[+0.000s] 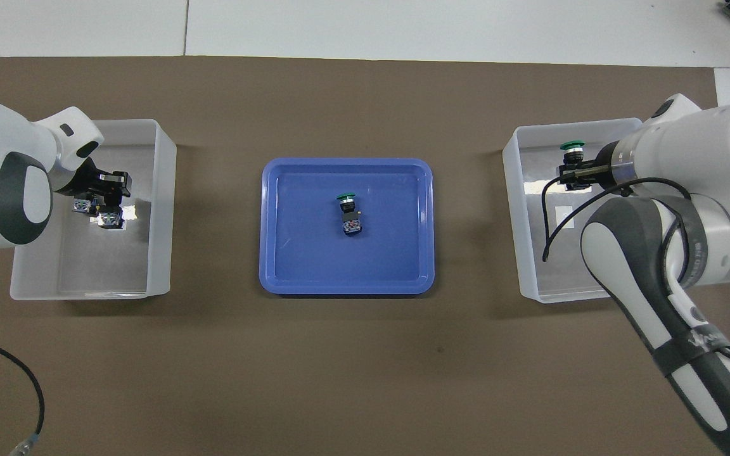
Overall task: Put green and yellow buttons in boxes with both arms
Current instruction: 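Release the yellow button in the bin while the right gripper releases green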
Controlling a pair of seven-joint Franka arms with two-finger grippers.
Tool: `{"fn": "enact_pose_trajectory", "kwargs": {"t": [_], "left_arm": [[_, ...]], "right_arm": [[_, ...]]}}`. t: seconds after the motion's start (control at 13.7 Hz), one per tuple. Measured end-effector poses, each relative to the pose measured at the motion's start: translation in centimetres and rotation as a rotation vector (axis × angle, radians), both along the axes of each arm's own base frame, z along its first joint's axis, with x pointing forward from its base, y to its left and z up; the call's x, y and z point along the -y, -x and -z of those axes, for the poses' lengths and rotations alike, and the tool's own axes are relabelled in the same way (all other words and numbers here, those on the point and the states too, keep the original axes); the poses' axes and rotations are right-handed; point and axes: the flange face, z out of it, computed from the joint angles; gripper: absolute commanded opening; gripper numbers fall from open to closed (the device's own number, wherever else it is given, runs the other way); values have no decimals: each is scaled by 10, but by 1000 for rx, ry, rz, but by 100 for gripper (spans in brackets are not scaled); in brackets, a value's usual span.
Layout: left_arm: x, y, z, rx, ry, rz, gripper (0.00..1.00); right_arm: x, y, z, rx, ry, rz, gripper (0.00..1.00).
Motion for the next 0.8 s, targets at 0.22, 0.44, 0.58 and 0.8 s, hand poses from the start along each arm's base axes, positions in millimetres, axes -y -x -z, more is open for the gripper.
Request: {"fn": "enact_pose_trajectory", "kwargs": {"t": [0.22,0.44,0.58,0.8], "left_arm": [[3,7,14,-3,1,5,27],[4,8,10,2,1,9,66],[4,7,5,12,1,12,71],[8,-2,-15,44,2,20,70]], "right_arm": [[0,4,30,-57,4,-1,0],[7,5,56,-98,7,10,0],[15,1,72,-92,7,17,0],[32,-3,95,-108,12,1,0]]}}
